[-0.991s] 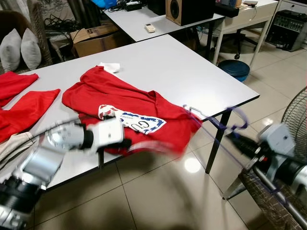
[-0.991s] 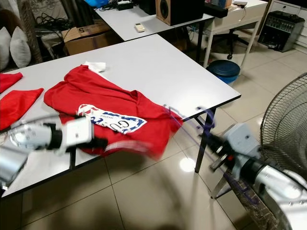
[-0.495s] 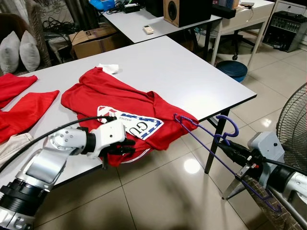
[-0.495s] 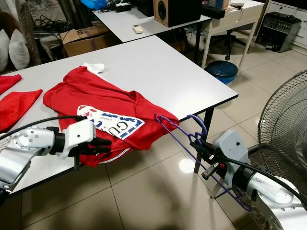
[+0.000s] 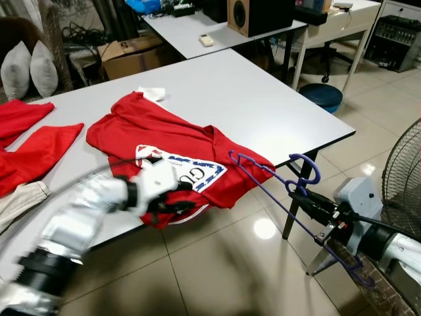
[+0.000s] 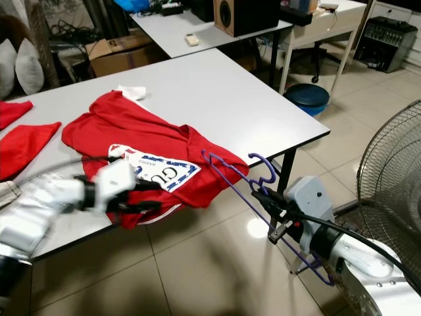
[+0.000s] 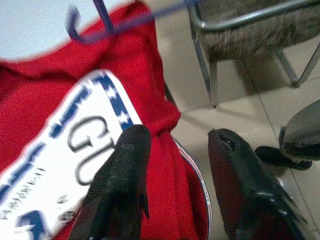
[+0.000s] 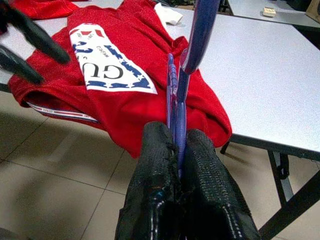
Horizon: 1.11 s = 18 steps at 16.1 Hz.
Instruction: Hang hanger
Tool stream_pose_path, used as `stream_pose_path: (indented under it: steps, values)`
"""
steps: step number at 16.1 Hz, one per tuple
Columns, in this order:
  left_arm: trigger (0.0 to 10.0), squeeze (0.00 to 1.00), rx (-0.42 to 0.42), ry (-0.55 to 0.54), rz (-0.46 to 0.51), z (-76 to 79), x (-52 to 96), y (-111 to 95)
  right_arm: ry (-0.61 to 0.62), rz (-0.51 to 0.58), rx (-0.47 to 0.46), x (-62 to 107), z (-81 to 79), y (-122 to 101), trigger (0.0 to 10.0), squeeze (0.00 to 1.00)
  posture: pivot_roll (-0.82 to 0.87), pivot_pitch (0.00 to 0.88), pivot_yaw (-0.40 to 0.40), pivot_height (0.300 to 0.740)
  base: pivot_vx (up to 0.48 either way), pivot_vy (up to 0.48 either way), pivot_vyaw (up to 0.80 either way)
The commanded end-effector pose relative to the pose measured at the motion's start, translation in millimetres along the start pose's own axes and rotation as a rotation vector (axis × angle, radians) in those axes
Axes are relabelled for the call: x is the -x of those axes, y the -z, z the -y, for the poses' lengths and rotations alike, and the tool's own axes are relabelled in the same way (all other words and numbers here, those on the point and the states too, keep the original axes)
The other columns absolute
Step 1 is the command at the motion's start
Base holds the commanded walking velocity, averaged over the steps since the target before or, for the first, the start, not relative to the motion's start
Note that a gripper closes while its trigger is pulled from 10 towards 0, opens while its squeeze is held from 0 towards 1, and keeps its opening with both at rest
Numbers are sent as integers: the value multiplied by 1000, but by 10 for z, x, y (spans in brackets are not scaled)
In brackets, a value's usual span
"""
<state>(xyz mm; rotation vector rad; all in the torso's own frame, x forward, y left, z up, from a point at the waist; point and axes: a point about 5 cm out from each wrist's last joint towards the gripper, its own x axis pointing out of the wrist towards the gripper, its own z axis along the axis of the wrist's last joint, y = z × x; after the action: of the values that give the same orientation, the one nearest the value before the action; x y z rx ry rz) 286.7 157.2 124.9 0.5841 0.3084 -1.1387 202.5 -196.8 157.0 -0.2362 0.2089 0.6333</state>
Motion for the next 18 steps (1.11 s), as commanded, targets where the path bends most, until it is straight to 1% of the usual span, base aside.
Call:
stream_pose_path:
  steps: [1, 3, 4, 5, 7, 8, 9, 10, 11, 12, 18]
  values:
    - [10000, 0, 2, -22, -52, -2, -15, 113, -4, 16, 15, -7, -23, -41, 10000, 0, -257, 0, 127, 740, 0, 0, 0]
    - [10000, 0, 25, -12, -74, 44, -54, 184, -5, 12, 15, -4, -38, -33, 10000, 0, -258, 0, 129, 740, 0, 0, 0]
    - [10000, 0, 24, -12, -82, 52, -61, 197, -5, 11, 15, -2, -41, -32, 10000, 0, -261, 0, 133, 740, 0, 0, 0]
    - [10000, 0, 12, -10, -105, 71, -78, 238, -3, 8, 16, 4, -51, -31, 10000, 0, -262, 0, 136, 740, 0, 0, 0]
    - [10000, 0, -12, -35, -124, 48, -101, 276, -4, 2, 15, 12, -69, -21, 10000, 0, -261, 0, 138, 740, 0, 0, 0]
    - [6471, 0, -26, -57, -127, 18, -101, 285, -6, -4, 19, 12, -74, -10, 10000, 0, -260, 0, 136, 740, 0, 0, 0]
    - [4549, 0, -33, -63, -126, 9, -99, 285, -6, -5, 20, 11, -74, -9, 10000, 0, -259, 0, 136, 740, 0, 0, 0]
    - [1412, 0, -39, -71, -125, -5, -97, 287, -7, -5, 21, 6, -73, -14, 10000, 0, -260, 0, 136, 740, 0, 0, 0]
    - [1412, 0, -44, -73, -125, -9, -97, 287, -8, -4, 22, 5, -73, -16, 10000, 0, -260, 0, 136, 740, 0, 0, 0]
    - [0, 0, -44, -74, -119, -13, -101, 292, -8, -6, 25, 2, -67, -14, 10000, 0, -262, 0, 135, 740, 0, 0, 0]
    - [0, 0, -56, -67, -122, -21, -114, 317, -10, -10, 36, -19, -60, -13, 10000, 0, -261, 0, 138, 740, 0, 0, 0]
